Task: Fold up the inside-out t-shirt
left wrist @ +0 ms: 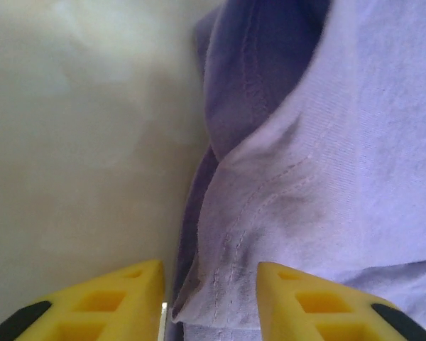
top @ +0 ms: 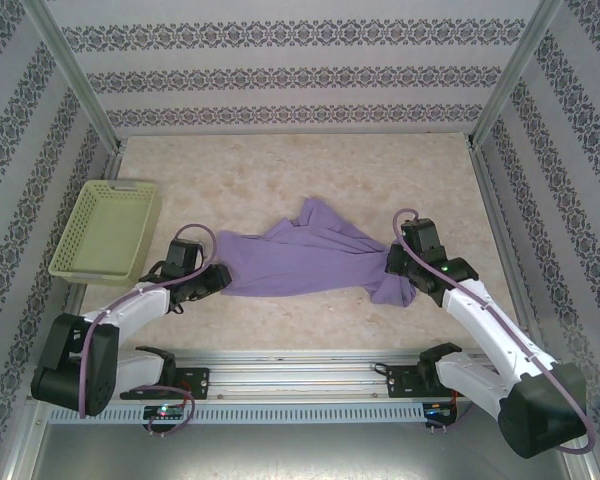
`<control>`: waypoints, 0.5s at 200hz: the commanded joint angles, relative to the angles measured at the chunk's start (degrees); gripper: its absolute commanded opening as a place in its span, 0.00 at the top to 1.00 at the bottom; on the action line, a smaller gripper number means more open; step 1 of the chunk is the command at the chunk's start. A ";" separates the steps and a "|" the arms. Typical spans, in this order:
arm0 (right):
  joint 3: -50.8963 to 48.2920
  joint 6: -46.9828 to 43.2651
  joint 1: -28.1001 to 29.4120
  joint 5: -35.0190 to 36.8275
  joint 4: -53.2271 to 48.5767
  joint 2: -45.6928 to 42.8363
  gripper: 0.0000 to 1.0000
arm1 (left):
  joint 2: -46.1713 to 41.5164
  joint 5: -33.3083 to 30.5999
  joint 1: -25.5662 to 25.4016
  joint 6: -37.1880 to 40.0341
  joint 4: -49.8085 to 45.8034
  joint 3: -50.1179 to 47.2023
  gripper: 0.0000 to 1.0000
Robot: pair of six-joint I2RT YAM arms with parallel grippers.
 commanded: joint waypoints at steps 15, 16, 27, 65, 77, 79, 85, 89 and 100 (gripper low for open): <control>0.05 -0.74 -0.70 0.00 -0.89 -0.82 0.91 | 1.69 0.80 -0.77 1.00 2.49 2.98 0.76; 0.06 -0.73 -0.71 0.00 -0.89 -0.84 0.91 | 1.78 0.78 -0.74 0.99 2.45 3.07 0.77; 0.23 -0.96 -0.71 0.01 -1.18 -0.94 0.91 | 2.26 0.71 -0.74 1.11 2.08 3.66 0.83; 2.52 -2.01 -0.69 0.23 -3.33 -1.71 0.92 | 1.13 0.25 -0.74 0.91 -0.28 6.78 1.00; 3.95 -2.45 -0.70 0.66 -4.92 -2.40 0.92 | -1.25 0.33 -0.76 0.41 -1.90 8.33 1.00; 4.22 -2.62 -0.67 0.74 -5.15 -2.47 0.92 | -1.67 0.36 -0.78 0.40 -2.28 8.68 1.00; 5.16 -2.91 -0.69 1.01 -5.86 -3.07 0.93 | -3.66 0.04 -0.76 0.11 -3.59 9.74 1.00; 5.85 -3.10 -0.67 1.23 -6.72 -3.34 0.93 | -5.03 -0.20 -0.84 -0.02 -4.76 10.67 1.00; 8.02 -3.76 -0.71 1.85 -8.62 -4.61 0.93 | -9.56 -1.31 -0.98 0.14 -8.74 14.13 1.00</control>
